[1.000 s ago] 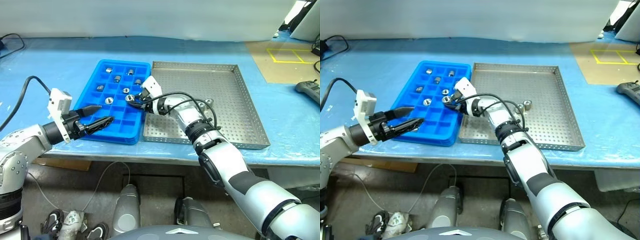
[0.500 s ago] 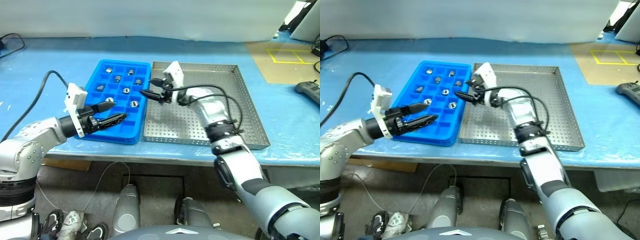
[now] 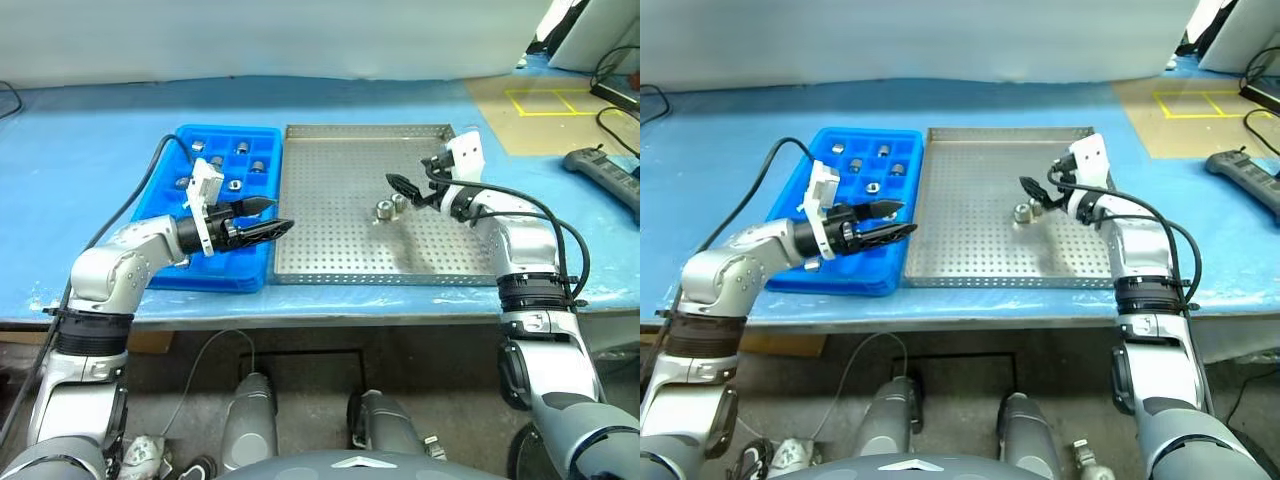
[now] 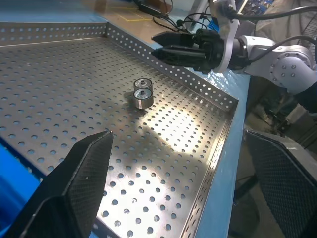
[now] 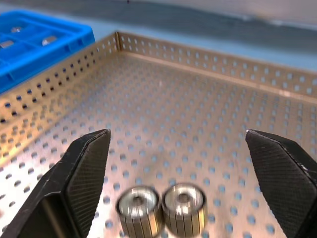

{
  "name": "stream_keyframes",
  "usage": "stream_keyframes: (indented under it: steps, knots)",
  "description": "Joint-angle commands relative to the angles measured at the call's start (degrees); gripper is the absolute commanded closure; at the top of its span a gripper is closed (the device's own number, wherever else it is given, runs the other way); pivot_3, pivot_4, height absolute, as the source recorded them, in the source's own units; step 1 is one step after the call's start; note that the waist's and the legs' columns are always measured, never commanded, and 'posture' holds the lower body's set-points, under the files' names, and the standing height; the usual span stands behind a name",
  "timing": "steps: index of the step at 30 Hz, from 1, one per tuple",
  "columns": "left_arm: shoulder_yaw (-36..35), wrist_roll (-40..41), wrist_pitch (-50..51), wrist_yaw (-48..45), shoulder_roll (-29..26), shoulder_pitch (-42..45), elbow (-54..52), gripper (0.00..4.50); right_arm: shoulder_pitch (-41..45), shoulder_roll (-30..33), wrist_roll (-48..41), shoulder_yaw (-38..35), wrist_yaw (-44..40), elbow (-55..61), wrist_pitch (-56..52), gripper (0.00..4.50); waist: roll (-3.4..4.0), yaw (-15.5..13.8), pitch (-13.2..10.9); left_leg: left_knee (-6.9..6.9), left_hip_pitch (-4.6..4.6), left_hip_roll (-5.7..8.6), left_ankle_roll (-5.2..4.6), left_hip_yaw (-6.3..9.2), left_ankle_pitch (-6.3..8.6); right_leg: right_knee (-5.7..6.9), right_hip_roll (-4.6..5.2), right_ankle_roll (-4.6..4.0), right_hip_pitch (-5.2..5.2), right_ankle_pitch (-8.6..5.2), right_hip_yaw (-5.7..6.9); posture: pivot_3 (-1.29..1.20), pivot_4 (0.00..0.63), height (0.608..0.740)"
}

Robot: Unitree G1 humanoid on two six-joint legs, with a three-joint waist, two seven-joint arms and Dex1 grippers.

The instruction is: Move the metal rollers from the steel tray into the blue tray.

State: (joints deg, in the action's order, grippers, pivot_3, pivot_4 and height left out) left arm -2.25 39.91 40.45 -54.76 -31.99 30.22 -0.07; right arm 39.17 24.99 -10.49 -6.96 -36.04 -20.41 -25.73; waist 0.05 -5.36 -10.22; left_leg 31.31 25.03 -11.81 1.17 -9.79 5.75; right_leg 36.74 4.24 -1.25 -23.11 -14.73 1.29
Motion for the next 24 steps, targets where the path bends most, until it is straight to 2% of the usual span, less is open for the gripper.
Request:
stream_keyframes:
  steps: [1,8,16,24]
  knots:
    - [0.08,-1.30,-2.07,-1.86,0.28,1.58,1.46,0.00,-1.07,-0.68,-1.06,-0.28,0.94,0.93,-0.28,0.02,0.01,0.27,0.00,0.00,0.01,0.00,-0.03,0.00,0.01,0.00,0.00,0.00,-0.01,0.00,0.00,-0.08,0.150,0.740]
    - [-0.33,-2.35,-2.96,-2.67,1.13,1.53,2.58,0.00,0.78,-2.99,-2.31,-3.23,5.03,-8.46,2.09,0.02,0.02,0.40,0.00,0.08,0.03,0.00,-0.17,-0.03,0.05,0.00,0.03,-0.11,0.01,-0.06,0.01,-0.06,0.150,0.740]
    - [-1.66,-2.26,-2.90,-1.61,1.37,0.26,2.22,0.00,1.48,-5.25,-2.67,-3.38,5.62,-16.10,3.80,0.02,0.03,0.01,0.01,0.17,-0.03,-0.03,-0.26,-0.04,0.00,0.02,0.04,-0.14,0.11,-0.04,0.02,-0.04,0.150,0.740]
    - [-1.50,-3.21,-3.36,-0.79,1.82,0.40,3.47,0.00,6.91,-8.46,-5.76,-7.06,7.94,-25.22,3.17,0.02,0.04,0.11,0.01,0.26,-0.05,-0.06,-0.29,-0.04,0.00,0.05,0.04,-0.21,0.14,0.00,0.02,-0.04,0.150,0.740]
